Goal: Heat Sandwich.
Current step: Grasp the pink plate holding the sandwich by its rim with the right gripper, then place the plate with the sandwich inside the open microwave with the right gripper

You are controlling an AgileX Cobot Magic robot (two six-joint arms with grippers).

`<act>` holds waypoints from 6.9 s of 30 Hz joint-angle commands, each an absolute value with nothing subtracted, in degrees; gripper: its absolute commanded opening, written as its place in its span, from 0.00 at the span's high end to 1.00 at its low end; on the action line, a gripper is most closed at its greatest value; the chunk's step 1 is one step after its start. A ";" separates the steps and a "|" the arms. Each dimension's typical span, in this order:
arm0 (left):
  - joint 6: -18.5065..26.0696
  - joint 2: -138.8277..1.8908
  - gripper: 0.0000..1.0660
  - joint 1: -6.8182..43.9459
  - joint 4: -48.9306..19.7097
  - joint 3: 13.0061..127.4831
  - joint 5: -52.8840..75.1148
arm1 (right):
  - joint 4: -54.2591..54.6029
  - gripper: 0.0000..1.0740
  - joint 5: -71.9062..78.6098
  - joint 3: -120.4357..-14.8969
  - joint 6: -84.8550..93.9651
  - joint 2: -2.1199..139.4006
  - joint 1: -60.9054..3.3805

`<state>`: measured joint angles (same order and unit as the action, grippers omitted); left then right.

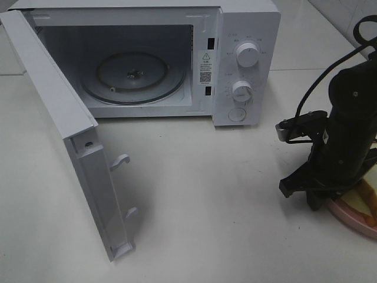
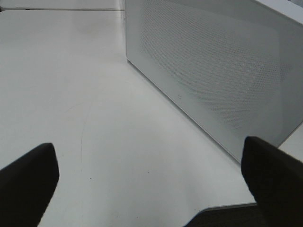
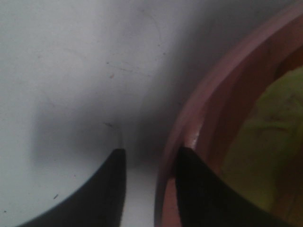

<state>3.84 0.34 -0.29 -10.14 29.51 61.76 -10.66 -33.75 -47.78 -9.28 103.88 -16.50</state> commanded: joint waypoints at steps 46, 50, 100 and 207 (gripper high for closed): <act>3.55 1.20 0.09 0.00 -10.49 29.45 61.48 | -24.01 1.00 -47.84 -47.90 -20.57 95.40 -22.57; 3.55 1.20 0.09 0.00 -10.49 29.45 61.48 | -24.01 1.00 -49.22 -47.90 -20.57 94.14 -24.01; 3.55 1.20 0.09 0.00 -10.49 29.45 61.48 | -25.61 1.00 -59.07 -47.61 -17.07 81.70 -46.52; 3.55 1.20 0.09 0.00 -10.49 29.45 61.48 | -14.95 1.00 -30.94 -47.61 71.91 81.70 -47.50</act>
<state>3.84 0.34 -0.29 -10.14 29.51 61.76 -15.41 -32.66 -47.50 70.07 82.28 -47.96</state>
